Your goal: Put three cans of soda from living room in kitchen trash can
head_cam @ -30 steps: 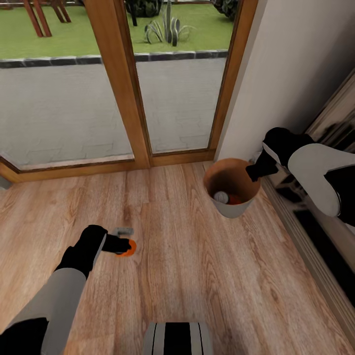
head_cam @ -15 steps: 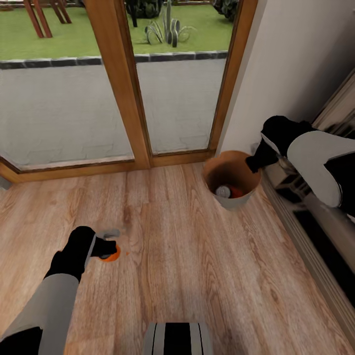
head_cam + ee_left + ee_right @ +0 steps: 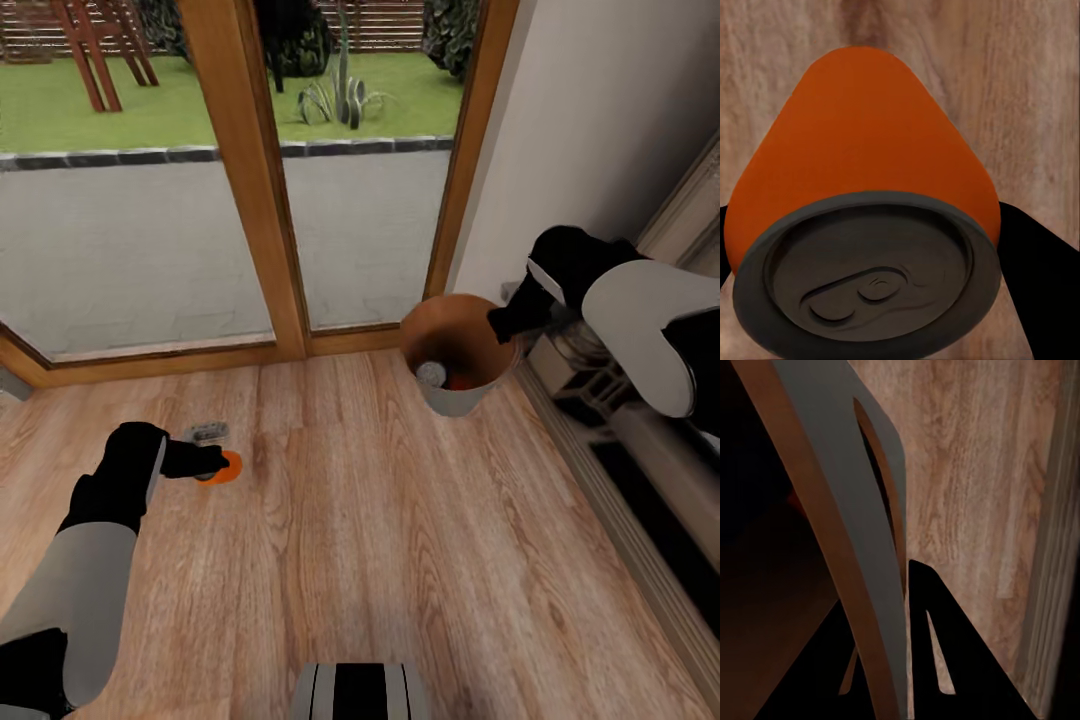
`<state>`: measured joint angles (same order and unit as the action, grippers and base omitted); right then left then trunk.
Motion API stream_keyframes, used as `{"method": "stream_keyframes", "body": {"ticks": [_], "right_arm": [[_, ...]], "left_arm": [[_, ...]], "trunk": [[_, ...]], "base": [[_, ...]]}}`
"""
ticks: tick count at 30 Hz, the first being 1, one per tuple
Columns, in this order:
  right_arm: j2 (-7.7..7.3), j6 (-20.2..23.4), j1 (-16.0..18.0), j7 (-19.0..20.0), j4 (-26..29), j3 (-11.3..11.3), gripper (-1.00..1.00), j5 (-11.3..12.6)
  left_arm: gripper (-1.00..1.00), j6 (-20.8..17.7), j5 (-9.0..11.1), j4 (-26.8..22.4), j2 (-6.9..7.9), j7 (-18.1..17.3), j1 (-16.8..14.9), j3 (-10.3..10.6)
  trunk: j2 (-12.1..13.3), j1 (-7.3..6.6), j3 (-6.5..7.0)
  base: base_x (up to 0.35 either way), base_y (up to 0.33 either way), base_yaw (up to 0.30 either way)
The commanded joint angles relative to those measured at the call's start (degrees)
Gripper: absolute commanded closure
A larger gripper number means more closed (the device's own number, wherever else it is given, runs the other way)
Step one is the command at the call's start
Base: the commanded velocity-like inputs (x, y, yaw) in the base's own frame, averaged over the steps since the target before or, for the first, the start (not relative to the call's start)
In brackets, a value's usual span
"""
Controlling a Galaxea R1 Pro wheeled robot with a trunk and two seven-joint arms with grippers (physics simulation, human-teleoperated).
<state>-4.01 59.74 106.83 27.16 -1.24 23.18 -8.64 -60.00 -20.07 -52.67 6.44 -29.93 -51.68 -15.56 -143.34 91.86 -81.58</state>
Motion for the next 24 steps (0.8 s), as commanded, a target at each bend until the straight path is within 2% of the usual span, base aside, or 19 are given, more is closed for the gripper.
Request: {"method": "stream_keyframes", "body": {"ticks": [1,4,9,10,11,14,15,16,17,18,19,22,23,24], "right_arm": [[0.02,0.3,-0.2,0.4,0.1,-1.8,1.00,1.5],[0.13,0.3,-1.0,0.4,0.1,-1.8,1.00,1.5],[0.29,0.3,-2.7,0.4,0.2,-1.7,1.00,1.5],[0.51,0.3,-3.1,0.4,0.2,-1.7,1.00,1.5],[1.34,0.3,-4.8,0.4,0.2,-1.7,1.00,1.5],[1.50,0.3,-5.5,0.4,0.3,-1.7,1.00,1.5],[1.68,0.3,-6.1,0.4,0.3,-1.7,1.00,1.5],[1.96,0.3,-6.7,0.4,0.3,-1.7,1.00,1.5],[2.10,0.3,-6.9,0.4,0.4,-1.7,1.00,1.5],[2.41,0.3,-7.4,0.4,0.8,-1.7,1.00,1.5],[2.54,0.3,-7.6,0.4,1.0,-1.7,1.00,1.5],[2.93,0.3,-8.9,0.3,2.6,-1.7,1.00,1.5],[2.97,0.3,-9.2,0.3,2.9,-1.7,1.00,1.5],[3.02,0.3,-10.1,0.3,3.8,-1.7,1.00,1.5]], "left_arm": [[1.00,0.0,-0.1,0.0,0.07,-0.2,-0.1,0.0],[1.00,0.0,-0.1,-0.1,0.24,-0.9,-1.1,0.0],[1.00,0.0,-0.1,0.8,0.31,-1.4,-4.8,0.0],[1.00,0.0,-0.1,1.3,0.32,-2.2,-6.1,0.1],[1.00,0.0,-0.4,6.3,0.38,-7.0,-11.9,0.4],[1.00,0.0,-0.4,9.4,0.59,-8.5,-14.7,0.6],[1.00,0.0,-0.5,12.2,0.89,-9.6,-16.8,0.8],[1.00,0.0,-0.5,16.6,1.19,-11.1,-20.4,1.8],[1.00,0.0,-0.5,18.3,1.26,-11.6,-21.8,2.4],[1.00,0.0,-0.6,22.5,1.34,-13.0,-25.3,4.5],[1.00,0.0,-0.6,24.4,1.36,-13.6,-26.9,5.5],[1.00,0.0,-0.6,34.3,1.42,-17.3,-34.5,11.2],[1.00,0.0,-0.6,35.9,1.41,-18.2,-35.8,12.2],[1.00,0.0,-0.6,40.0,1.33,-21.6,-38.9,15.3]], "trunk": [[0.0,-0.03,0.23],[0.1,-0.10,0.90],[0.8,-0.60,1.93],[1.2,-0.81,2.11],[1.6,-1.03,2.29],[2.9,-1.69,2.82],[3.3,-1.91,3.00],[3.7,-2.13,3.18],[4.1,-2.35,3.36],[4.5,-2.57,3.54],[4.9,-2.79,3.72],[6.1,-3.45,4.26],[6.5,-3.67,4.44],[6.9,-3.89,4.62]], "base": [[0.000,0.000,0.000],[0.000,0.000,0.000],[0.000,0.000,0.000],[0.000,0.000,0.000],[0.000,0.000,0.000],[0.000,0.000,0.000],[0.000,0.000,0.000],[0.000,0.000,0.000],[0.000,0.000,0.000],[0.000,0.000,0.000],[0.000,0.000,0.000],[0.000,0.000,0.000],[0.000,0.000,0.000],[0.000,0.000,0.000]]}}
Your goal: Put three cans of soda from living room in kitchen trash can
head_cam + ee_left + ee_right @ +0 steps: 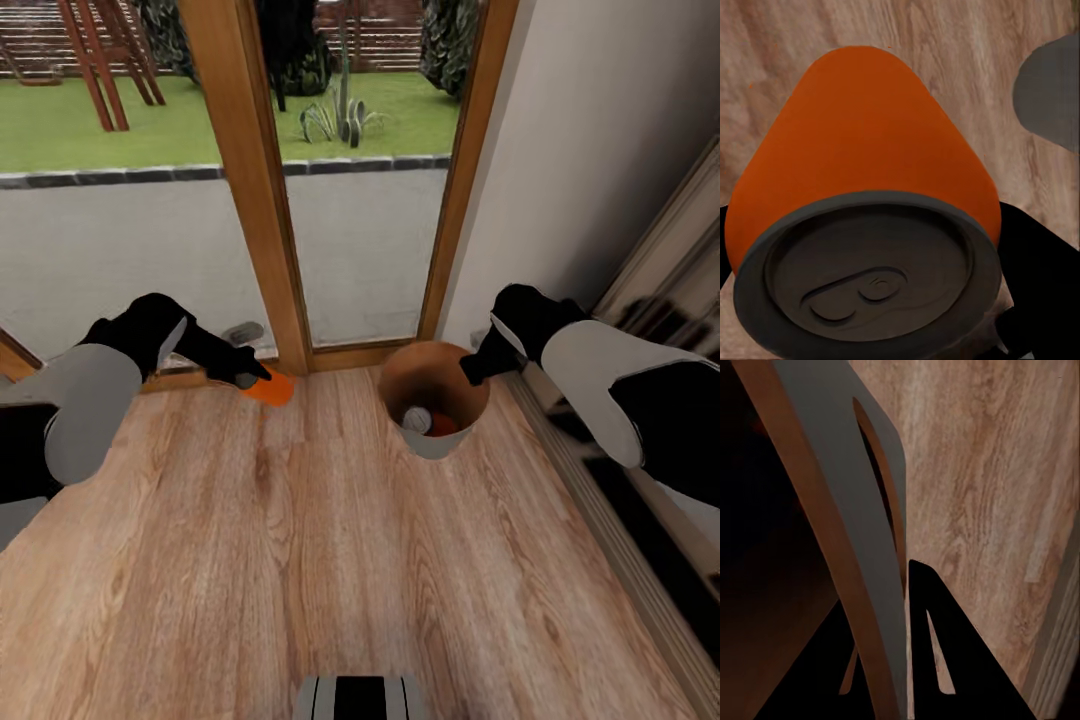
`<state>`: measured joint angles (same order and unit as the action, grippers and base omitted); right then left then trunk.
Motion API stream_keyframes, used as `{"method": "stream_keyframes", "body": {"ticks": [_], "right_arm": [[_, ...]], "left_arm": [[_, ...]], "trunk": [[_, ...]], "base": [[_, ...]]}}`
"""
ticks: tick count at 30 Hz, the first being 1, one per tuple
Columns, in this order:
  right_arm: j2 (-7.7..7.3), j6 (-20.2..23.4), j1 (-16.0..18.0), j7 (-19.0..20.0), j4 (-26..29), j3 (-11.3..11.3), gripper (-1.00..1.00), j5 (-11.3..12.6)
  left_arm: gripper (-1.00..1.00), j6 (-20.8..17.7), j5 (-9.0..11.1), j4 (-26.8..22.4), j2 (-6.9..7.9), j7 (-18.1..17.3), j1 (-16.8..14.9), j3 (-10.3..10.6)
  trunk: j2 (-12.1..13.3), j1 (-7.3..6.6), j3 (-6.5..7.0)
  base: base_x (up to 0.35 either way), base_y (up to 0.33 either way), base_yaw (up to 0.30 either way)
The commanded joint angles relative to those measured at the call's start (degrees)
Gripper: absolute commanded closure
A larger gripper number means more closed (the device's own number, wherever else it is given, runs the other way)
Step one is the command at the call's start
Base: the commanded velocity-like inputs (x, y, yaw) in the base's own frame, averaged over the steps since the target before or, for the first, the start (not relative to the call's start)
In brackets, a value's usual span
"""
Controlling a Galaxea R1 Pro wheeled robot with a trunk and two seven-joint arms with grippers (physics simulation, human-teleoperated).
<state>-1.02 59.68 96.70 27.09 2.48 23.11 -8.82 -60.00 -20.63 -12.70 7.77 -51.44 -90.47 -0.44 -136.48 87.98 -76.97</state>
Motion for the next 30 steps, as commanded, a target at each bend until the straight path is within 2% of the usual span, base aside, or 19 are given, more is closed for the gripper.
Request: {"method": "stream_keyframes", "body": {"ticks": [1,2,5,6,9,10,14,16,22,25,26,30], "right_arm": [[0.03,0.3,-0.2,0.3,0.2,-1.7,1.00,1.7],[0.04,0.3,-0.5,0.3,0.4,-1.7,1.00,1.7],[0.06,0.3,-1.4,0.4,0.6,-1.7,1.00,1.7],[0.10,0.3,-1.8,0.4,0.7,-1.7,1.00,1.7],[0.27,0.3,-2.2,0.4,0.7,-1.7,1.00,1.7],[0.64,0.3,-2.5,0.4,0.7,-1.7,1.00,1.7],[1.55,0.3,-3.3,0.3,0.8,-1.7,1.00,1.6],[1.72,0.3,-3.6,0.3,0.8,-1.7,1.00,1.6],[2.52,0.3,-3.8,0.2,0.8,-1.7,1.00,1.6],[3.12,0.3,-4.4,0.2,0.8,-1.7,1.00,1.6],[3.51,0.3,-4.6,0.2,0.8,-1.7,1.00,1.6],[4.33,0.3,-4.8,0.1,0.9,-1.7,1.00,1.6]], "left_arm": [[1.00,0.0,0.0,0.7,-0.03,-0.9,-0.6,0.6],[1.00,0.0,0.0,1.8,-0.07,-3.3,-1.7,1.5],[1.00,0.0,-0.1,2.7,-0.21,-6.4,-3.8,3.0],[1.00,0.0,-0.1,2.9,-0.34,-9.0,-5.1,4.9],[1.00,0.0,-0.1,3.1,-0.46,-14.2,-6.3,8.1],[1.00,0.0,-0.1,3.1,-0.53,-17.4,-6.7,9.7],[1.00,0.0,-0.1,3.0,-0.69,-25.3,-7.8,13.5],[1.00,0.0,-0.1,3.0,-0.77,-28.0,-8.6,14.4],[1.00,0.0,-0.1,2.8,-1.28,-34.1,-10.4,15.3],[1.00,0.0,-0.1,2.9,-2.92,-35.5,-10.7,15.4],[1.00,0.0,-0.1,2.9,-4.21,-35.7,-10.8,15.4],[1.00,0.0,-0.1,3.0,-6.69,-35.9,-10.8,15.4]], "trunk": [[0.4,-0.23,0.19],[0.8,-0.45,0.37],[2.0,-1.11,0.91],[2.4,-1.33,1.09],[3.6,-1.99,1.62],[4.0,-2.21,1.80],[5.6,-3.09,2.52],[6.4,-3.53,2.88],[8.8,-4.84,3.96],[10.0,-5.50,4.50],[10.4,-5.72,4.68],[12.0,-6.60,5.39]], "base": [[0.000,0.000,0.000],[0.000,0.000,0.000],[0.000,0.000,0.000],[0.000,0.000,0.000],[0.000,0.000,0.000],[0.000,0.000,0.000],[0.000,0.000,0.000],[0.000,0.000,0.000],[0.000,0.000,0.000],[0.000,0.000,0.000],[0.000,0.000,0.000],[0.000,0.000,0.000]]}}
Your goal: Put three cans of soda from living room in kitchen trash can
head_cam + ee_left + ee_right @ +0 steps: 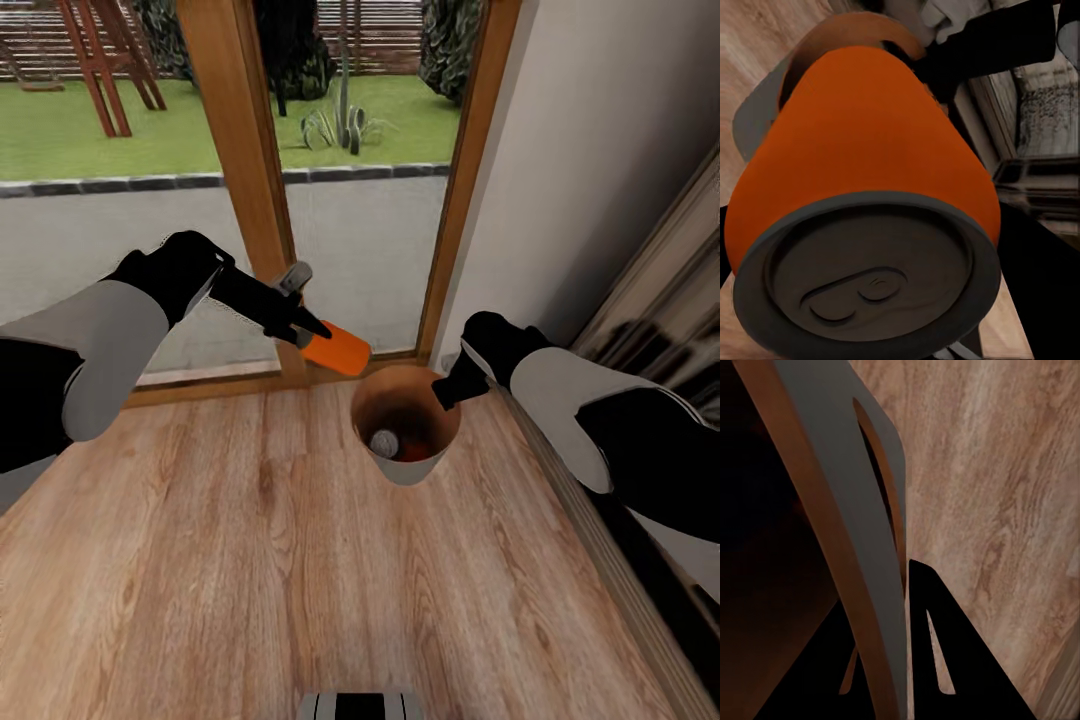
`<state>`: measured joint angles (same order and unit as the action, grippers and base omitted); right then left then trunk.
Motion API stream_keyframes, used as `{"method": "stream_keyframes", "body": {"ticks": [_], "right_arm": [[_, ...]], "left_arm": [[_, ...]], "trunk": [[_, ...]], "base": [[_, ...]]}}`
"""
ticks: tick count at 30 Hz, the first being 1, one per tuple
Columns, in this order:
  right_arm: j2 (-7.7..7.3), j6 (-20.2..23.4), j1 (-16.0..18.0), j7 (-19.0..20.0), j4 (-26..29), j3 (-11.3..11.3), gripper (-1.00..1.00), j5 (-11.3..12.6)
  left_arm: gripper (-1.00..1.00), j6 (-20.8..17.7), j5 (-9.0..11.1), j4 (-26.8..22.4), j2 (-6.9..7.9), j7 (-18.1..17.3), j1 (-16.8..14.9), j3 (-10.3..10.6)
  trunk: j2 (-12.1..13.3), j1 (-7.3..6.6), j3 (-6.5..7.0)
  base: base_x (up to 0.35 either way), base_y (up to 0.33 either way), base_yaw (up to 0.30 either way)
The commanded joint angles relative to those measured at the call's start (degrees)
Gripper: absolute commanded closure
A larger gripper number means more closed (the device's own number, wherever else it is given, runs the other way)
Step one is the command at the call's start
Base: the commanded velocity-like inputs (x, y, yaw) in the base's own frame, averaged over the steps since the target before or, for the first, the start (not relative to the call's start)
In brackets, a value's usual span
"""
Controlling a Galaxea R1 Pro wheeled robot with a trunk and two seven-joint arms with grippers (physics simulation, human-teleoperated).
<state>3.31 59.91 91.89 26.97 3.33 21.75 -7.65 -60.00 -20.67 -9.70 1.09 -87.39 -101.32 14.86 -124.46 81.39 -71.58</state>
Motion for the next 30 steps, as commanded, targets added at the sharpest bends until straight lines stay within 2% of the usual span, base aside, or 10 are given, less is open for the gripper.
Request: {"method": "stream_keyframes", "body": {"ticks": [1,5,8,11,14,18,20,22,23,30], "right_arm": [[0.15,0.1,0.0,0.2,0.0,-0.4,1.00,0.4],[1.45,0.1,0.0,0.1,0.0,-0.4,1.00,0.4],[2.50,0.1,0.0,0.0,0.0,-0.3,1.00,0.4],[3.23,0.1,0.0,0.0,0.0,-0.3,1.00,0.4],[4.45,0.1,0.0,-0.2,1.2,-0.3,1.00,0.4],[5.14,0.1,0.0,-0.2,1.6,-0.2,1.00,0.5],[5.39,0.1,0.0,-0.2,1.8,-0.3,1.00,0.5],[5.65,0.1,0.0,-0.2,2.0,-0.3,1.00,0.6],[5.68,0.1,0.0,-0.2,2.0,-0.3,1.00,0.8],[5.80,0.1,0.0,-0.2,2.1,-0.3,1.00,1.4]], "left_arm": [[1.00,0.0,-0.1,0.0,-0.44,0.0,0.0,0.1],[1.00,0.0,-0.1,0.0,-3.65,0.0,0.0,0.1],[1.00,0.0,-0.2,0.0,-5.03,0.1,0.1,0.1],[1.00,0.0,-0.2,0.0,-5.93,0.4,0.1,0.7],[1.00,0.0,-0.2,-0.2,-6.97,0.6,0.3,3.4],[1.00,0.0,-0.1,-0.5,-7.50,1.5,0.6,4.2],[1.00,0.0,0.0,-0.5,-7.70,3.4,0.8,4.4],[1.00,0.0,0.1,-0.6,-8.31,8.1,1.9,4.5],[1.00,0.0,0.2,-0.7,-8.55,9.2,2.3,4.5],[1.00,0.0,0.3,-3.1,-9.27,14.3,5.9,4.5]], "trunk": [[0.4,-0.23,0.19],[2.0,-1.11,0.91],[3.2,-1.76,1.44],[4.4,-2.42,1.98],[5.6,-3.08,2.52],[6.0,-3.30,2.70],[6.0,-3.30,2.70],[6.0,-3.30,2.70],[6.0,-3.30,2.70],[6.0,-3.30,2.70]], "base": [[0.000,0.000,0.000],[0.000,0.000,0.000],[0.000,0.000,0.000],[0.000,0.000,0.000],[0.000,0.000,0.000],[0.000,0.000,0.000],[0.000,0.000,0.000],[0.000,0.000,0.000],[0.000,0.000,0.000],[0.000,0.000,0.000]]}}
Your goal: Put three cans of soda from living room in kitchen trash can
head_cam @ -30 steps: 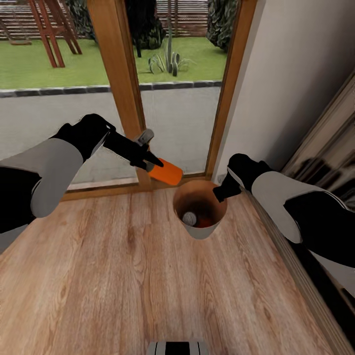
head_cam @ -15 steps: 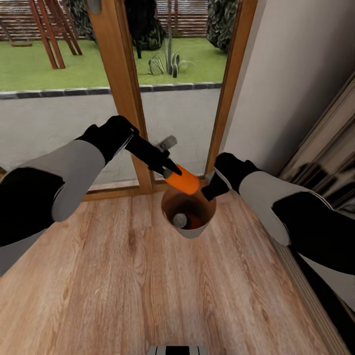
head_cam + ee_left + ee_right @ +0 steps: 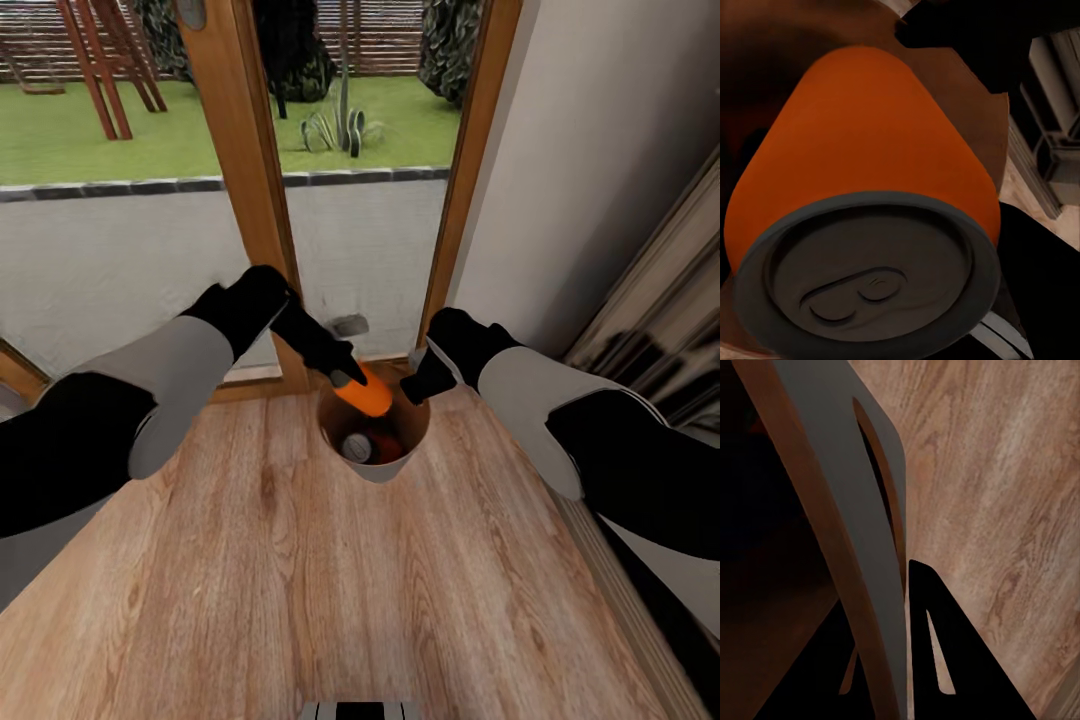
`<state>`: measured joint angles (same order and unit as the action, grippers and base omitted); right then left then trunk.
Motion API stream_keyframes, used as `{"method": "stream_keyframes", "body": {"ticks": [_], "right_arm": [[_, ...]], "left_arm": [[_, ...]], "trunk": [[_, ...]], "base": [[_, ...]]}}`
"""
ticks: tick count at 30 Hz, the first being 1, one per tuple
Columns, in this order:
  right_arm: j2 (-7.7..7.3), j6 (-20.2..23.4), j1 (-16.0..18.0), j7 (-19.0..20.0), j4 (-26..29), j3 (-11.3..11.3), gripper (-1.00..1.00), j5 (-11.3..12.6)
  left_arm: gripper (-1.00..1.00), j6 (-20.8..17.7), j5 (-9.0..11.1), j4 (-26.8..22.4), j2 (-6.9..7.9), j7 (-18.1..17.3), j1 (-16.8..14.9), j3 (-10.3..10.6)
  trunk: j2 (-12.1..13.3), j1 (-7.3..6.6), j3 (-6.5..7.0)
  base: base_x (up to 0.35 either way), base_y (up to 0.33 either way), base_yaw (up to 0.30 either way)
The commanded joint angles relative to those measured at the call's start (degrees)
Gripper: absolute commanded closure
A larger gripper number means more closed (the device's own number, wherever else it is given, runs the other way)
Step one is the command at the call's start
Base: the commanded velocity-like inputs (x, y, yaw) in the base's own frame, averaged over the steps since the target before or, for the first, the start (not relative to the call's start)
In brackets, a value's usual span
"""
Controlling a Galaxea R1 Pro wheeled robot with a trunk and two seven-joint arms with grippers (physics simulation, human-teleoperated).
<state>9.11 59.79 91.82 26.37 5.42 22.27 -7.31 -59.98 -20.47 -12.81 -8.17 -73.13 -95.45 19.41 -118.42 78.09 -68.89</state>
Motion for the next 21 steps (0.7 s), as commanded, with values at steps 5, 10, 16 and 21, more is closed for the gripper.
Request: {"method": "stream_keyframes", "body": {"ticks": [5,10,16,21], "right_arm": [[0.40,0.2,0.0,0.3,0.3,-0.8,1.00,1.1],[0.81,0.2,0.0,0.3,0.5,-0.8,1.00,1.2],[0.89,0.2,0.0,0.3,0.6,-0.8,1.00,1.2],[0.89,0.2,0.0,0.3,0.9,-0.8,1.00,1.9]], "left_arm": [[1.00,0.0,0.1,-1.1,-0.12,1.6,1.6,-0.1],[1.00,0.0,0.2,-1.3,-0.28,2.0,2.1,-0.1],[1.00,0.0,0.3,-2.8,-0.60,4.7,4.2,-0.1],[1.00,0.0,0.3,-3.6,-0.69,5.7,5.1,-0.1]], "trunk": [[0.0,-0.01,0.01],[0.0,-0.01,0.01],[0.0,-0.01,0.01],[0.0,-0.01,0.01]], "base": [[0.000,0.000,0.000],[0.000,0.000,0.000],[0.000,0.000,0.000],[0.000,0.000,0.000]]}}
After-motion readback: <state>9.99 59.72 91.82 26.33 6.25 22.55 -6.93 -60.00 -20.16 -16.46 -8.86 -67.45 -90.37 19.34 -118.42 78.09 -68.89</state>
